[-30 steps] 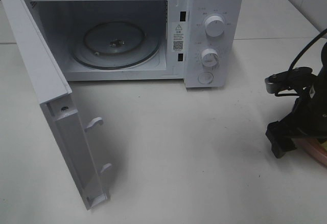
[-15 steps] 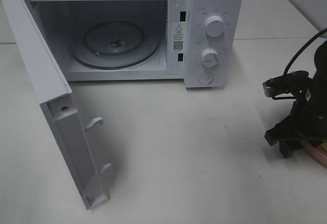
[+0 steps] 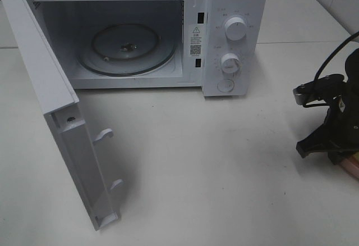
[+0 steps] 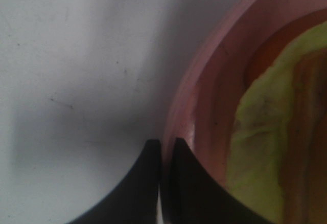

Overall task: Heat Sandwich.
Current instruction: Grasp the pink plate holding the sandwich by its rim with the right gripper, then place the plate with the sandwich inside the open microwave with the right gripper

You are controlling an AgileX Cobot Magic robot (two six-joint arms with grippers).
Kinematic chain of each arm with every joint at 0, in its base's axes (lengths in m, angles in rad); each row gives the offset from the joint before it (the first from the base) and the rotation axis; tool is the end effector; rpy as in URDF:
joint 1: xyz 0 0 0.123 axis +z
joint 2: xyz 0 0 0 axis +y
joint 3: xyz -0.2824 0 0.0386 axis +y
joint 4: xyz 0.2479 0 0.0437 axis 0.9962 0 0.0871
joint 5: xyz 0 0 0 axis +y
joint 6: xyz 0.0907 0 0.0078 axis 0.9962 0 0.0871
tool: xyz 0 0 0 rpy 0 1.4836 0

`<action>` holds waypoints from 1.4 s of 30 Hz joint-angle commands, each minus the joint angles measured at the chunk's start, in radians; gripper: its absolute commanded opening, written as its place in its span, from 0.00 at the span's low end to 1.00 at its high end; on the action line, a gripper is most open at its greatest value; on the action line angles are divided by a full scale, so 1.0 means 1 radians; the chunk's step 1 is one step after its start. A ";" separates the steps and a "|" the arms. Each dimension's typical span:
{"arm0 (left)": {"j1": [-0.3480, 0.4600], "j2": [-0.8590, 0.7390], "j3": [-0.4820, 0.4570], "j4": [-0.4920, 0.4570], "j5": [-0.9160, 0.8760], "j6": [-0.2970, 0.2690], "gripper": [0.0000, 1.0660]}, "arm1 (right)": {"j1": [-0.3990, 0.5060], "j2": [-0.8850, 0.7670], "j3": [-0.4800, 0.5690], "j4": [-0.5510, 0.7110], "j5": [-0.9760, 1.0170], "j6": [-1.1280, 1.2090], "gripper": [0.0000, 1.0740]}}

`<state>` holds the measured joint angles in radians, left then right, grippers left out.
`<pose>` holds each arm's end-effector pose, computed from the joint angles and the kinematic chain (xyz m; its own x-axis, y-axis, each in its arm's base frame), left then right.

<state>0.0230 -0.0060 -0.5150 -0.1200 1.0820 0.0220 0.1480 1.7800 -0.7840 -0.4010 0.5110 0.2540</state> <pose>-0.0085 -0.0098 0.2800 -0.4557 -0.0448 -0.8890 0.0556 0.9953 -0.0787 0.2837 0.0247 0.1191 -0.9562 -0.2419 -0.1647 -0.2066 0.9567 -0.2051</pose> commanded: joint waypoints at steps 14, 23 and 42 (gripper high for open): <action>-0.005 -0.022 0.001 -0.004 -0.009 0.002 0.90 | 0.080 -0.018 -0.003 -0.125 0.106 0.141 0.00; -0.005 -0.022 0.001 -0.004 -0.009 0.002 0.90 | 0.134 -0.048 -0.006 -0.187 0.190 0.190 0.00; -0.005 -0.022 0.001 -0.004 -0.009 0.002 0.90 | 0.257 -0.198 -0.001 -0.191 0.321 0.184 0.00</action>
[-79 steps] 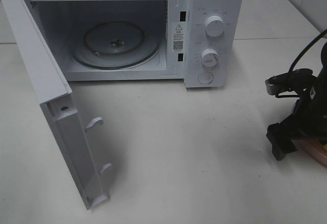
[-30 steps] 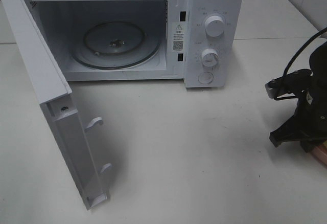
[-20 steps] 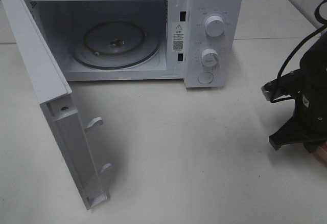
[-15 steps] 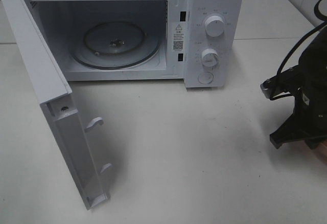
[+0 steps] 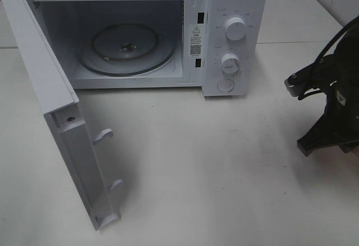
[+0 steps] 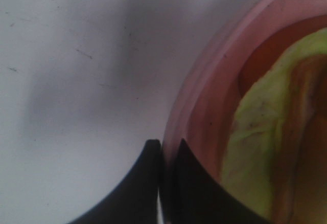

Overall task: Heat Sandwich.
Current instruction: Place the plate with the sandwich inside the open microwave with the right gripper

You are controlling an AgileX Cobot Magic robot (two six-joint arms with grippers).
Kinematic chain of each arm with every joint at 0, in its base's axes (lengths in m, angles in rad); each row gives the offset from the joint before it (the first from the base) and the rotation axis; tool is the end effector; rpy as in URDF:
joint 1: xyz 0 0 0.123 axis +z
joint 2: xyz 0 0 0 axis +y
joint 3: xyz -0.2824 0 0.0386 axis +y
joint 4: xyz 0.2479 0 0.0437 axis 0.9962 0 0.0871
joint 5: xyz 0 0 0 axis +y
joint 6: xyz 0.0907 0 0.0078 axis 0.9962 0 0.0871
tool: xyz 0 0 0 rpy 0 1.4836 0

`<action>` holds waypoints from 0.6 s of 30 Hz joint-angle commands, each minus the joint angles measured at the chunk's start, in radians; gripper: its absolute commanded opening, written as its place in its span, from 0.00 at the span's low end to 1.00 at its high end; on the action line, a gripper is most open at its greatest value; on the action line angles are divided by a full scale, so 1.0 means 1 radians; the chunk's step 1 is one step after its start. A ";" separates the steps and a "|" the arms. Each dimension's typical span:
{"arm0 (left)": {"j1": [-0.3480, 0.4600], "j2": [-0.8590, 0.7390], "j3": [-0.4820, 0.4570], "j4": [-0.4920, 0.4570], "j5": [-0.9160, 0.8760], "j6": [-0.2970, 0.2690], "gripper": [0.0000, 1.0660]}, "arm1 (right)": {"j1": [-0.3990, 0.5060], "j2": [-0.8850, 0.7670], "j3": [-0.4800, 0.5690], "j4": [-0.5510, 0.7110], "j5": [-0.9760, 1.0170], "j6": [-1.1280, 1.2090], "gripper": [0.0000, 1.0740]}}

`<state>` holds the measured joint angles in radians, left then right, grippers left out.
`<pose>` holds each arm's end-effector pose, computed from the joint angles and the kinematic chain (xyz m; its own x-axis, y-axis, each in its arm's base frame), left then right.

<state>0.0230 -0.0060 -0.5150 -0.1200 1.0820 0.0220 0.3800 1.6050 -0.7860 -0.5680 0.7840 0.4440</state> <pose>-0.0085 -0.0098 0.2800 -0.4557 -0.0448 -0.8890 0.0556 0.9953 -0.0787 0.2553 0.0647 0.1693 -0.9252 -0.3500 -0.1469 -0.2758 0.8857 -0.3733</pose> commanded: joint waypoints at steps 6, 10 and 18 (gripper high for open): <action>-0.005 -0.022 0.001 -0.004 -0.009 0.002 0.90 | 0.076 -0.036 0.011 -0.024 0.068 -0.006 0.00; -0.005 -0.022 0.001 -0.004 -0.009 0.002 0.90 | 0.150 -0.075 0.033 -0.023 0.078 -0.006 0.00; -0.005 -0.016 0.001 -0.004 -0.009 0.002 0.90 | 0.259 -0.144 0.058 -0.021 0.127 -0.007 0.00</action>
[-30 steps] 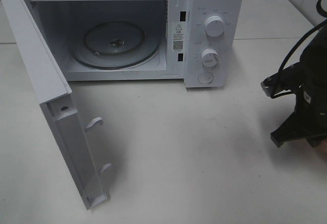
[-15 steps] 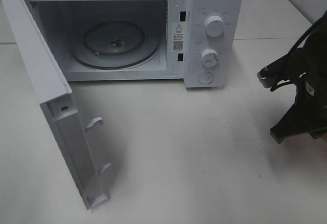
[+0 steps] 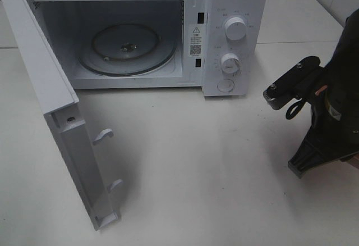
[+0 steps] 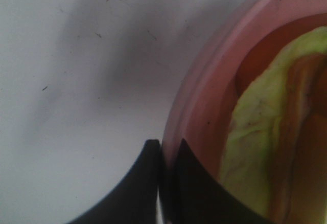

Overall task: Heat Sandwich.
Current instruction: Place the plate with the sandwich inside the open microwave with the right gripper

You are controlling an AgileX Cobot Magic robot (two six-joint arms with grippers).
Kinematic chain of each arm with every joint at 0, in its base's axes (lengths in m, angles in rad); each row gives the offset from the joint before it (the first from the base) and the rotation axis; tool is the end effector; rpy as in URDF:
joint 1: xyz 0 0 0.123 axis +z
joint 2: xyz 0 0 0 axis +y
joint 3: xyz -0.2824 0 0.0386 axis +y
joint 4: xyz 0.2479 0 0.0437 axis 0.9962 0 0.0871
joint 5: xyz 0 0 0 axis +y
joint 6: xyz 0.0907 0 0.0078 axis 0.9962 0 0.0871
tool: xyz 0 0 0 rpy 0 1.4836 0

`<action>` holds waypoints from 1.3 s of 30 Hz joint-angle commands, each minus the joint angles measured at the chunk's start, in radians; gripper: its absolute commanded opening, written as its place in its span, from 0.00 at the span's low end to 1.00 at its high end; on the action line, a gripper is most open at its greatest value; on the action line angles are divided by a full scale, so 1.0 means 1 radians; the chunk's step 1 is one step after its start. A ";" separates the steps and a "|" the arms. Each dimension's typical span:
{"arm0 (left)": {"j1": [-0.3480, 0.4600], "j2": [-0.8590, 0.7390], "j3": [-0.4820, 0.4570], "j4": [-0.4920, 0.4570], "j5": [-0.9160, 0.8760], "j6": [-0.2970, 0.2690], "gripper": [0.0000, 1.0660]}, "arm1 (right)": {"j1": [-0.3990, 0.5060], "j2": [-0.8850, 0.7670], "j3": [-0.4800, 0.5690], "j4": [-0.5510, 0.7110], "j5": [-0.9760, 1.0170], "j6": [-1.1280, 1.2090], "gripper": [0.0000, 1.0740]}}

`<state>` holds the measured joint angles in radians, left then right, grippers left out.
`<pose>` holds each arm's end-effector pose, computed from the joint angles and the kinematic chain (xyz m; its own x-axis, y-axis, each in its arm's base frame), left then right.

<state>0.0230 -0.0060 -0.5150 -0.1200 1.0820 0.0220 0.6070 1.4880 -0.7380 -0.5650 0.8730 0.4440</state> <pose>-0.0085 -0.0098 0.2800 -0.4557 -0.0448 -0.8890 0.0556 0.9953 -0.0787 0.2152 0.1039 0.1882 -0.8417 -0.5210 -0.1418 -0.4328 0.8079 -0.3999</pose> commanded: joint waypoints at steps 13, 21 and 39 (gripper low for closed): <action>-0.005 -0.015 0.001 -0.004 -0.009 0.002 0.90 | 0.201 -0.135 0.076 -0.005 0.048 -0.064 0.00; -0.005 -0.015 0.001 -0.004 -0.009 0.002 0.90 | 0.335 -0.177 0.080 -0.011 0.096 -0.159 0.00; -0.005 -0.015 0.001 -0.004 -0.009 0.002 0.90 | 0.415 -0.185 0.080 -0.008 -0.041 -0.527 0.01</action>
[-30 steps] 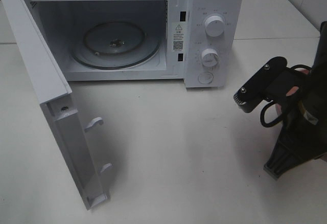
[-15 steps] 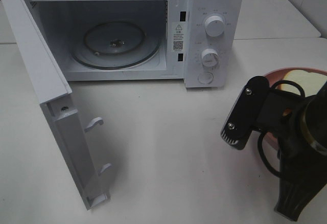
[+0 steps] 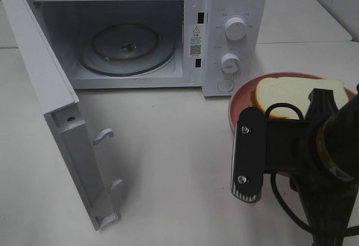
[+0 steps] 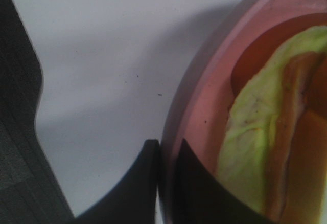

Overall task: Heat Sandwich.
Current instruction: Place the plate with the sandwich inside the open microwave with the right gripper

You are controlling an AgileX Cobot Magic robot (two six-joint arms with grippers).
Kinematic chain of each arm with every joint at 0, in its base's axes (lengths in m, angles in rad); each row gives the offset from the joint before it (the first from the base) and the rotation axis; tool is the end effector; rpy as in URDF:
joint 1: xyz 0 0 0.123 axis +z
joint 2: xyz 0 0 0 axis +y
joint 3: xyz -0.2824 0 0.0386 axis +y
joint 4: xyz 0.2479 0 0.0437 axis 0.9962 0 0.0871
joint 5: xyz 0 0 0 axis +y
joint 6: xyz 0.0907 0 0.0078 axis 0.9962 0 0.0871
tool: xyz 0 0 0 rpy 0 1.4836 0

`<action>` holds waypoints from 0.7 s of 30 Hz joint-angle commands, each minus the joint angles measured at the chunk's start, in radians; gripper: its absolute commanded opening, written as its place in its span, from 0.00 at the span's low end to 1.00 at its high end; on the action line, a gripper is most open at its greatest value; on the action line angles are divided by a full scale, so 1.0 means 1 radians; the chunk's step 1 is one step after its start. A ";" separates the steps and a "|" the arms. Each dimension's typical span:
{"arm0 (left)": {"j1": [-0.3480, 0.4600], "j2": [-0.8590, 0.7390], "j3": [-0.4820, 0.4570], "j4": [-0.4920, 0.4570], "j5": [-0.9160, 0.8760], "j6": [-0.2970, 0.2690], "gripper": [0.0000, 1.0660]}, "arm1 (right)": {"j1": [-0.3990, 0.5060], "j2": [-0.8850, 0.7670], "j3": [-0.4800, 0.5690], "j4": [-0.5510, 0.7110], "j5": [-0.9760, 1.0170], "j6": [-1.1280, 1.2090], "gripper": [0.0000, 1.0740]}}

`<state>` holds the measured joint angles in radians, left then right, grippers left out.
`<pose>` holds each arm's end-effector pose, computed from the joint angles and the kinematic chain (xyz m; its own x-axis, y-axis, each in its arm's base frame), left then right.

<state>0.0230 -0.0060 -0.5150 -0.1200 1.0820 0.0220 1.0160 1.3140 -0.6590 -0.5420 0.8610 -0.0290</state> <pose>-0.0085 -0.0098 0.2800 -0.4557 -0.0448 -0.8890 0.0556 0.9953 -0.0787 0.1393 0.1571 0.2078 -0.1838 -0.9817 -0.0501 -0.8800 0.1871 -0.4365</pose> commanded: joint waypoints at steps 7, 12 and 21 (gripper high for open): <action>-0.005 -0.015 0.001 -0.004 -0.009 0.002 0.90 | 0.006 -0.011 0.001 -0.032 -0.067 -0.111 0.01; -0.005 -0.015 0.001 -0.004 -0.009 0.002 0.90 | 0.006 -0.011 0.001 -0.034 -0.085 -0.157 0.01; -0.005 -0.015 0.001 -0.004 -0.009 0.002 0.90 | 0.006 -0.011 0.001 -0.035 -0.123 -0.279 0.02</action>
<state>0.0230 -0.0060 -0.5150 -0.1200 1.0820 0.0220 1.0160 1.3140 -0.6590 -0.5430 0.7520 -0.2840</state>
